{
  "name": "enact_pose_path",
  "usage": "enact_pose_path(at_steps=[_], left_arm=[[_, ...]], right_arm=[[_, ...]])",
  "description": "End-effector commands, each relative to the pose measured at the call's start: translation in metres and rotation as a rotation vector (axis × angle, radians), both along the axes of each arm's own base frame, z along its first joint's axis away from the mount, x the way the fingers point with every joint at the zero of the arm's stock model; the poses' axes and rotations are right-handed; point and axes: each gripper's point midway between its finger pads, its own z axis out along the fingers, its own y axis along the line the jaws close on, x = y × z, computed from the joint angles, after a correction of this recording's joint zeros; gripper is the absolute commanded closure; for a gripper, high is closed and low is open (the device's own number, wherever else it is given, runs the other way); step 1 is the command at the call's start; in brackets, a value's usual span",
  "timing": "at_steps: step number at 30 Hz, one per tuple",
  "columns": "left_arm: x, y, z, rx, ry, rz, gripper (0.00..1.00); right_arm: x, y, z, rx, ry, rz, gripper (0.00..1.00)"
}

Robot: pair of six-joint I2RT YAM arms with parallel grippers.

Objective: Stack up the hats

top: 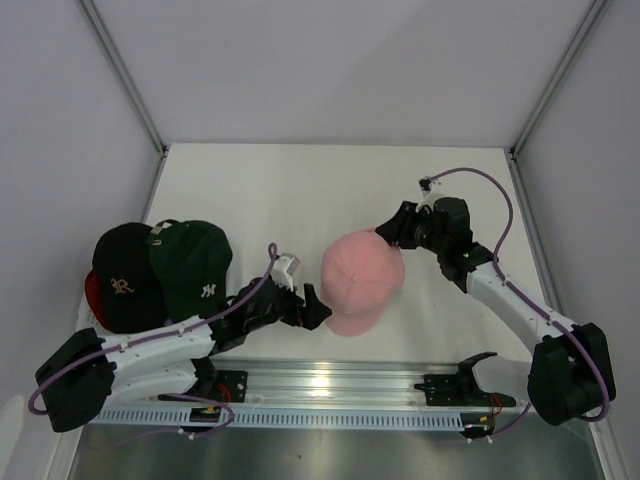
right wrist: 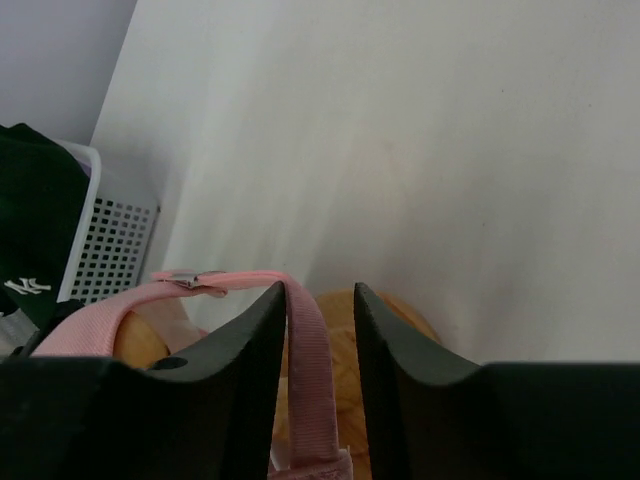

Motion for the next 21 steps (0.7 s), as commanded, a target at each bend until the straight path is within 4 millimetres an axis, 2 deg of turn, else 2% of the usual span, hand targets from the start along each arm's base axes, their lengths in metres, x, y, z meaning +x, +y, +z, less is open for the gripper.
enact_pose_path(at_steps=[1,3,4,8,9,12,13,15,16,19,21], left_arm=[[0.003,-0.02,0.015,-0.023,-0.138,-0.121,0.02],[0.005,-0.021,0.013,0.012,-0.169,-0.143,0.02],[0.007,-0.02,0.012,0.026,-0.177,-0.138,0.02],[0.012,-0.02,0.011,0.069,-0.188,-0.139,0.01],[0.011,-0.019,0.009,0.071,-0.173,-0.136,0.01],[0.017,-0.016,0.012,0.054,-0.138,-0.064,0.0],[0.021,-0.005,0.007,0.087,-0.11,0.001,0.01],[0.028,0.006,0.014,0.07,-0.04,0.133,0.0],[0.03,0.024,0.013,0.109,-0.01,0.22,0.0],[0.028,0.042,0.032,0.041,0.035,0.349,0.01],[0.026,0.046,0.04,-0.02,0.043,0.381,0.0]], right_arm=[[-0.003,-0.002,-0.018,-0.042,0.024,-0.01,0.66],[-0.004,-0.006,-0.027,-0.068,0.043,-0.027,0.75],[-0.004,-0.009,-0.031,-0.076,0.054,-0.038,0.85],[-0.009,-0.021,-0.058,-0.127,0.126,-0.098,1.0],[-0.01,-0.028,-0.068,-0.152,0.156,-0.133,1.0],[-0.014,-0.041,-0.082,-0.175,0.212,-0.209,1.0],[-0.015,-0.043,-0.083,-0.164,0.229,-0.234,1.0],[-0.02,-0.049,-0.087,-0.165,0.249,-0.275,1.0],[-0.024,-0.052,-0.087,-0.145,0.259,-0.3,1.0],[-0.033,-0.065,-0.088,-0.123,0.284,-0.389,1.0],[-0.038,-0.071,-0.088,-0.121,0.29,-0.424,1.0]])
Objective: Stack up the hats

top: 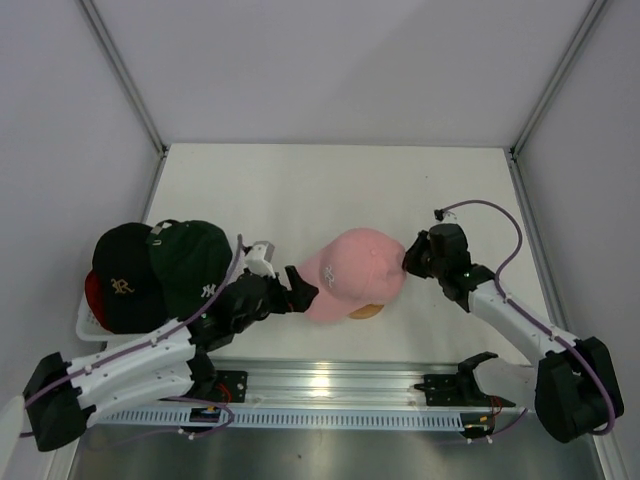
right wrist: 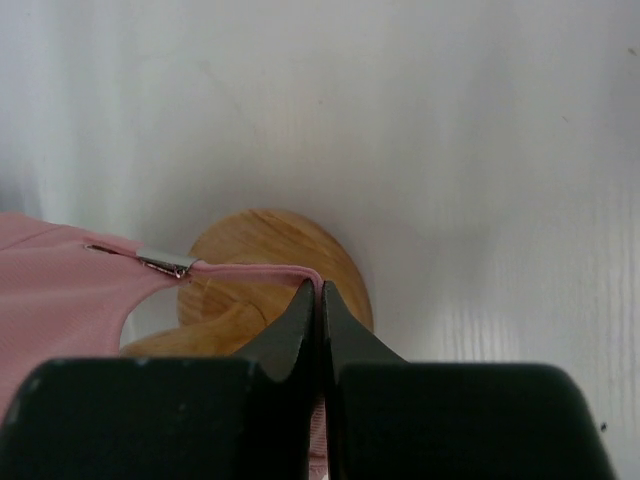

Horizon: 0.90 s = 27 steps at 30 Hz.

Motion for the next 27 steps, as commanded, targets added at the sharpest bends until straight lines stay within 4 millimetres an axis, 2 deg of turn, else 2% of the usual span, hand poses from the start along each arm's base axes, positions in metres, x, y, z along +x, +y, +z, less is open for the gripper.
enact_pose_path(at_steps=[1,2,3,8,11,12,14,15,16,17,20,21,23,24,25,27], left_arm=[[0.005,0.021,0.024,-0.103,0.02,0.179,0.0],[0.005,0.02,0.037,-0.158,-0.003,0.179,0.01],[0.003,0.021,0.032,-0.166,-0.001,0.181,0.01],[0.011,0.02,0.034,-0.194,-0.012,0.219,0.01],[0.019,0.016,0.031,-0.168,-0.015,0.238,0.01],[0.022,0.019,0.02,-0.117,-0.001,0.259,0.0],[0.028,0.016,0.026,-0.089,0.002,0.275,0.01],[0.029,0.018,0.015,-0.039,0.024,0.284,0.01],[0.032,0.014,0.023,-0.042,0.017,0.283,0.01],[0.033,0.013,0.022,-0.033,0.021,0.284,0.01],[0.039,0.008,0.022,-0.027,0.008,0.286,0.02],[0.041,0.007,0.023,-0.027,-0.005,0.28,0.02],[0.048,0.001,0.035,-0.048,-0.055,0.257,0.1],[0.051,0.001,0.038,-0.05,-0.07,0.255,0.15],[0.055,-0.002,0.045,-0.069,-0.096,0.249,0.24],[0.063,0.0,0.051,-0.05,-0.115,0.252,0.3]], right_arm=[[-0.01,-0.027,-0.008,-0.029,0.035,-0.163,1.0],[-0.014,-0.03,-0.005,-0.016,0.026,-0.188,1.0],[-0.016,-0.032,-0.005,-0.012,0.026,-0.201,1.0],[-0.025,-0.044,0.002,0.009,-0.009,-0.267,0.97],[-0.032,-0.046,0.0,0.025,-0.002,-0.277,0.96],[-0.033,-0.045,0.002,0.035,-0.007,-0.272,0.96],[-0.038,-0.046,-0.001,0.034,0.011,-0.269,0.96],[-0.041,-0.045,-0.004,0.037,0.022,-0.27,0.95],[-0.042,-0.044,-0.005,0.043,0.03,-0.265,0.93],[-0.045,-0.044,-0.008,0.046,0.039,-0.259,0.9],[-0.052,-0.043,-0.014,0.046,0.06,-0.242,0.68],[-0.052,-0.043,-0.013,0.041,0.058,-0.241,0.49],[-0.054,-0.05,-0.007,0.006,0.044,-0.244,0.34],[-0.053,-0.052,-0.003,-0.008,0.036,-0.25,0.22],[-0.048,-0.056,0.013,-0.011,-0.003,-0.267,0.18],[-0.048,-0.061,0.026,-0.037,-0.025,-0.269,0.11]])
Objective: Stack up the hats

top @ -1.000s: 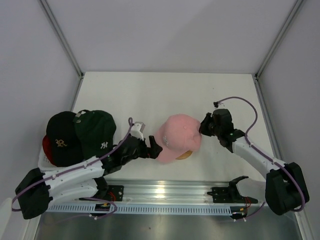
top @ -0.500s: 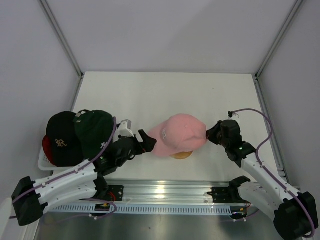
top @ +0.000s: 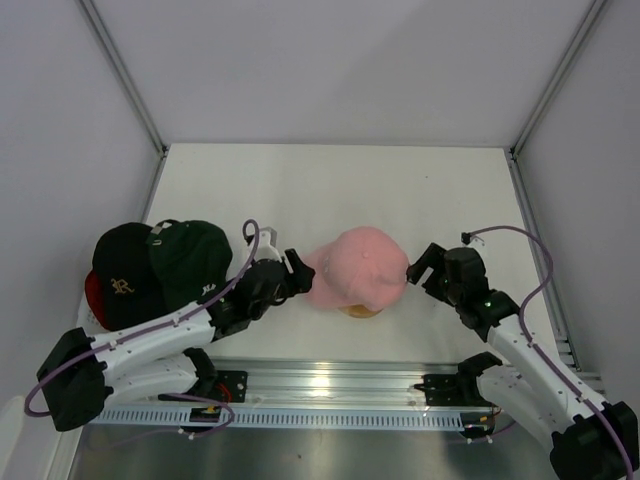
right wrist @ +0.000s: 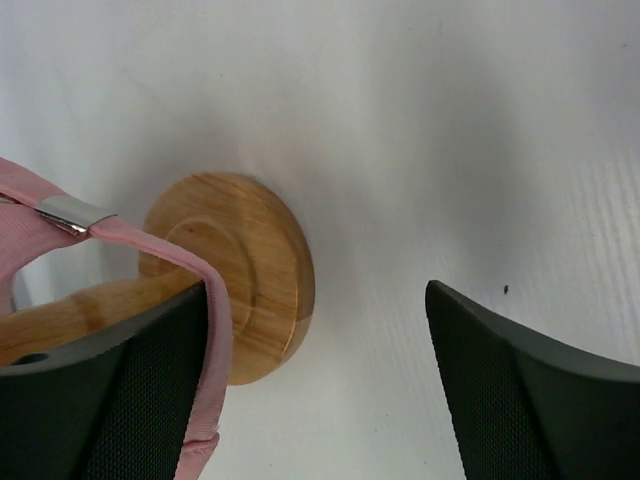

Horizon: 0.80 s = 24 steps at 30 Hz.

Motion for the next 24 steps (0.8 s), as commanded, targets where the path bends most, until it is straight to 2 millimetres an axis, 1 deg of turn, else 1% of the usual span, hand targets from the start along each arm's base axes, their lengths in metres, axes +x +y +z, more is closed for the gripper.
enact_pose_path(at_steps=[1,2,4,5,6,7,8,9,10,11,12,13,14,15,16,17,18,20,21,22,24], left_arm=[[0.027,-0.007,0.041,-0.035,-0.118,0.011,0.3],[0.029,-0.008,0.041,-0.016,-0.111,-0.002,0.31],[0.036,-0.008,0.047,-0.006,-0.12,-0.008,0.32],[0.037,-0.011,0.045,0.005,-0.119,-0.029,0.32],[0.04,-0.01,0.047,0.005,-0.123,-0.033,0.32],[0.042,-0.013,0.053,0.0,-0.133,-0.043,0.32],[0.042,-0.014,0.051,0.006,-0.13,-0.055,0.32],[0.043,-0.018,0.051,0.009,-0.128,-0.071,0.32],[0.046,-0.021,0.062,0.008,-0.149,-0.083,0.31],[0.046,-0.024,0.066,0.012,-0.156,-0.1,0.31],[0.045,-0.029,0.075,0.003,-0.169,-0.13,0.3],[0.044,-0.031,0.081,0.014,-0.187,-0.154,0.3],[0.046,-0.034,0.101,-0.003,-0.222,-0.165,0.29],[0.046,-0.035,0.107,-0.005,-0.236,-0.176,0.28],[0.043,-0.031,0.109,0.022,-0.237,-0.185,0.28],[0.043,-0.031,0.127,0.008,-0.267,-0.184,0.27],[0.043,-0.029,0.133,0.009,-0.28,-0.185,0.25],[0.04,-0.024,0.151,0.006,-0.32,-0.188,0.23],[0.039,-0.022,0.156,0.005,-0.331,-0.186,0.22],[0.037,-0.018,0.16,0.009,-0.336,-0.176,0.22],[0.036,-0.012,0.157,0.006,-0.315,-0.153,0.2]], right_arm=[[0.012,-0.014,0.05,-0.056,-0.109,-0.042,0.1],[0.013,-0.016,0.056,-0.069,-0.126,-0.038,0.08],[0.019,-0.02,0.07,-0.087,-0.161,-0.059,0.05],[0.022,-0.023,0.08,-0.1,-0.181,-0.066,0.02],[0.024,-0.025,0.085,-0.113,-0.189,-0.075,0.02],[0.025,-0.032,0.088,-0.139,-0.187,-0.102,0.01],[0.029,-0.035,0.099,-0.147,-0.199,-0.119,0.01],[0.03,-0.038,0.101,-0.165,-0.199,-0.128,0.01],[0.031,-0.042,0.103,-0.183,-0.197,-0.139,0.0],[0.033,-0.043,0.109,-0.187,-0.204,-0.142,0.01],[0.033,-0.045,0.11,-0.2,-0.203,-0.142,0.0],[0.033,-0.048,0.11,-0.206,-0.204,-0.146,0.0],[0.033,-0.048,0.111,-0.205,-0.209,-0.144,0.0],[0.032,-0.048,0.107,-0.204,-0.207,-0.14,0.0],[0.033,-0.046,0.105,-0.197,-0.208,-0.124,0.0],[0.033,-0.045,0.1,-0.193,-0.2,-0.116,0.01],[0.031,-0.041,0.086,-0.186,-0.174,-0.096,0.0],[0.031,-0.038,0.074,-0.168,-0.16,-0.085,0.01],[0.031,-0.035,0.066,-0.155,-0.148,-0.075,0.01],[0.029,-0.034,0.05,-0.142,-0.119,-0.081,0.02],[0.027,-0.03,0.035,-0.118,-0.095,-0.078,0.04]])
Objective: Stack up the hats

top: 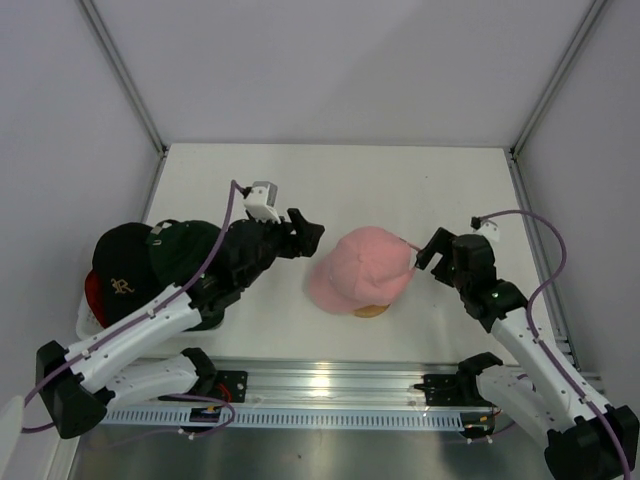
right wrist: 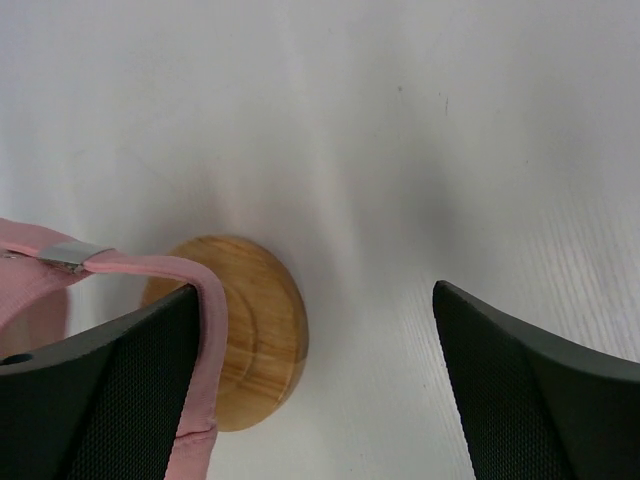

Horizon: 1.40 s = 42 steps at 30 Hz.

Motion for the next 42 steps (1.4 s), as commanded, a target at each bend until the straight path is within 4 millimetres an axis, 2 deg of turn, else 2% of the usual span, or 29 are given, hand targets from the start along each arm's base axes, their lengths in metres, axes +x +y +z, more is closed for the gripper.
enact_pose_path(at_steps=[1,4,8,9,12,16,20,26,27,28,29,31,33,36,42], left_arm=[[-0.001,0.015,0.012,0.017,-0.013,0.042,0.2],[-0.006,0.023,-0.008,0.012,0.039,0.076,0.16],[-0.01,0.024,-0.035,-0.001,0.1,0.091,0.14],[-0.011,0.024,-0.047,0.008,0.131,0.097,0.14],[-0.009,0.023,-0.064,0.032,0.176,0.114,0.14],[-0.007,0.021,-0.074,0.059,0.216,0.125,0.11],[-0.006,0.018,-0.075,0.067,0.226,0.122,0.0],[-0.008,0.018,-0.091,0.025,0.287,0.156,0.01],[-0.011,0.018,-0.101,0.007,0.308,0.161,0.01],[-0.013,0.014,-0.1,-0.023,0.309,0.142,0.01],[-0.011,0.007,-0.085,-0.094,0.267,0.122,0.02],[-0.015,0.006,-0.092,-0.132,0.261,0.099,0.07],[-0.014,-0.001,-0.077,-0.2,0.214,0.067,0.15],[-0.012,-0.007,-0.071,-0.218,0.181,0.039,0.16],[-0.005,-0.018,-0.079,-0.209,0.19,0.024,0.17]], right_arm=[[-0.003,0.002,-0.036,0.033,0.054,-0.014,0.05],[-0.013,0.005,-0.063,0.063,0.114,-0.02,0.05],[-0.023,0.001,-0.081,0.061,0.155,-0.037,0.02],[-0.023,0.0,-0.083,0.056,0.156,-0.043,0.02],[-0.026,0.0,-0.088,0.048,0.17,-0.029,0.0],[-0.03,0.007,-0.09,0.031,0.198,0.047,0.0],[-0.042,0.005,-0.1,0.001,0.295,0.07,0.0],[-0.046,0.009,-0.092,0.068,0.231,0.062,0.0],[-0.044,0.01,-0.089,0.082,0.212,0.062,0.0],[-0.043,0.012,-0.086,0.097,0.191,0.065,0.0],[-0.043,0.013,-0.085,0.107,0.185,0.069,0.0],[-0.043,0.013,-0.084,0.112,0.178,0.066,0.0],[-0.043,0.012,-0.086,0.103,0.185,0.064,0.0],[-0.044,0.013,-0.092,0.104,0.203,0.065,0.01],[-0.046,0.017,-0.099,0.12,0.222,0.075,0.01]])
